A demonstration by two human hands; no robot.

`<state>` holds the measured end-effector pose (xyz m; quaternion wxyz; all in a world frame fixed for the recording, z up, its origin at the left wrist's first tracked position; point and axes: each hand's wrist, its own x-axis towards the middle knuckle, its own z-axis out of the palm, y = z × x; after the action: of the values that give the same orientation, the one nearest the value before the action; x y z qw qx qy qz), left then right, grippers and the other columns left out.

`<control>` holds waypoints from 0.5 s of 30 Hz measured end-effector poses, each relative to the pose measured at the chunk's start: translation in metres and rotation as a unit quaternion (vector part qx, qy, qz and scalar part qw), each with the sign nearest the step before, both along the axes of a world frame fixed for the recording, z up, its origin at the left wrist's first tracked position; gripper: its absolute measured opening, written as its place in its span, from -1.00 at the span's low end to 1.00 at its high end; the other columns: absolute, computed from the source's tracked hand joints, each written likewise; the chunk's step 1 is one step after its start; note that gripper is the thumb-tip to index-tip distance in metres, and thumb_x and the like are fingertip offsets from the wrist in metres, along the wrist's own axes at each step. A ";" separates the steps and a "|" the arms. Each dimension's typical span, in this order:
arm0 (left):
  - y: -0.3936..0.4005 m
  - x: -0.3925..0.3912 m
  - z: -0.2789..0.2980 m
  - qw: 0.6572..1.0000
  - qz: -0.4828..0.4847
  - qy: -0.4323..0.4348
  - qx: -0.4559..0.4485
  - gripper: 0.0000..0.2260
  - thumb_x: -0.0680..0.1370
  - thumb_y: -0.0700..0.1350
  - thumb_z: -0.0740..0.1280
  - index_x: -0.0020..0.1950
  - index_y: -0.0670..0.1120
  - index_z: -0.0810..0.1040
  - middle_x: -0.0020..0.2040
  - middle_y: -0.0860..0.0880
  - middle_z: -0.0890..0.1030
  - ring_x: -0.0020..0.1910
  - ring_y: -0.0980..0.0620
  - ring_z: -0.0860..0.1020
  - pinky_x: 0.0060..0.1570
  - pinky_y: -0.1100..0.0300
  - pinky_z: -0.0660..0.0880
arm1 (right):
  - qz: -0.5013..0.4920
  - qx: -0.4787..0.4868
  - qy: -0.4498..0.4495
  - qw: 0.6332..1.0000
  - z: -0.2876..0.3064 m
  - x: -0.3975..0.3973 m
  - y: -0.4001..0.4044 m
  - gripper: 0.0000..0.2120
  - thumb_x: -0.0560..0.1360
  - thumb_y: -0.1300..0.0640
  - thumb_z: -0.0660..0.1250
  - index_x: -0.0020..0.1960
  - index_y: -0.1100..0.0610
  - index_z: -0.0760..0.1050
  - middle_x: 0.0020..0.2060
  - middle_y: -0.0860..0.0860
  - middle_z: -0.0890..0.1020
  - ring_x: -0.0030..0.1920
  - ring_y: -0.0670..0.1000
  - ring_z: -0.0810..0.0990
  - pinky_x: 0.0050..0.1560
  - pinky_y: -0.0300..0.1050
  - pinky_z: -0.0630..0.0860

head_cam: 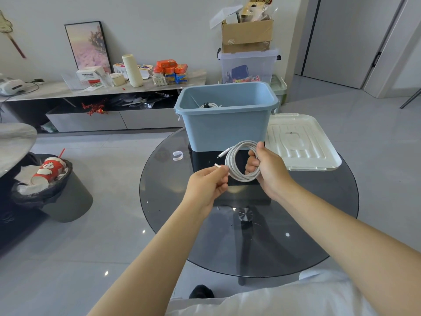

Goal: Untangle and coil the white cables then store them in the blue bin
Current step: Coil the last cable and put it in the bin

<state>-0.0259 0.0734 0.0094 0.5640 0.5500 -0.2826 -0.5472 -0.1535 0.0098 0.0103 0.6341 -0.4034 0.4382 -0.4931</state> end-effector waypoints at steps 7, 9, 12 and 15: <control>-0.002 -0.005 -0.004 0.998 0.042 0.040 0.000 -0.92 0.52 -0.11 0.39 -0.05 -0.12 0.59 -0.23 -0.01 0.56 -0.27 0.15 0.51 -0.30 0.35 0.47 | -0.026 0.012 -0.013 1.000 0.000 0.006 0.003 -0.63 0.65 -0.05 0.00 -0.18 0.14 0.37 -0.57 -0.10 0.30 -0.45 -0.07 0.26 -0.32 -0.18 0.30; -0.002 -0.012 -0.008 0.998 0.060 0.029 0.003 -0.85 0.57 -0.06 0.32 0.04 -0.12 0.55 -0.07 -0.06 0.61 -0.12 0.08 0.59 -0.12 0.24 0.56 | -0.033 0.007 0.012 0.999 -0.003 0.012 0.005 -0.64 0.65 -0.05 0.00 -0.17 0.13 0.38 -0.55 -0.10 0.31 -0.44 -0.07 0.29 -0.31 -0.19 0.33; -0.001 -0.023 -0.004 0.993 0.090 0.072 -0.003 -0.74 0.66 -0.02 0.10 0.18 -0.19 0.39 0.07 -0.18 0.56 -0.04 -0.08 0.65 -0.03 0.03 0.61 | -0.031 -0.006 0.066 0.997 -0.008 0.023 0.010 -0.66 0.65 -0.04 -0.01 -0.14 0.10 0.38 -0.45 -0.06 0.36 -0.39 -0.06 0.35 -0.18 -0.11 0.37; -0.002 -0.027 0.000 0.997 0.079 -0.013 -0.009 -0.66 0.64 0.14 0.04 0.21 -0.09 0.33 0.08 -0.12 0.55 -0.03 -0.01 0.64 0.04 0.04 0.57 | -0.037 -0.041 0.119 0.991 -0.008 0.029 0.015 -0.69 0.65 -0.03 -0.03 -0.12 0.08 0.36 -0.38 -0.03 0.37 -0.35 -0.05 0.38 -0.13 -0.08 0.36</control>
<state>-0.0532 0.0711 0.0091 0.6066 0.5727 -0.2508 -0.4910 -0.1249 0.0251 0.0019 0.5419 -0.4679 0.5047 -0.4824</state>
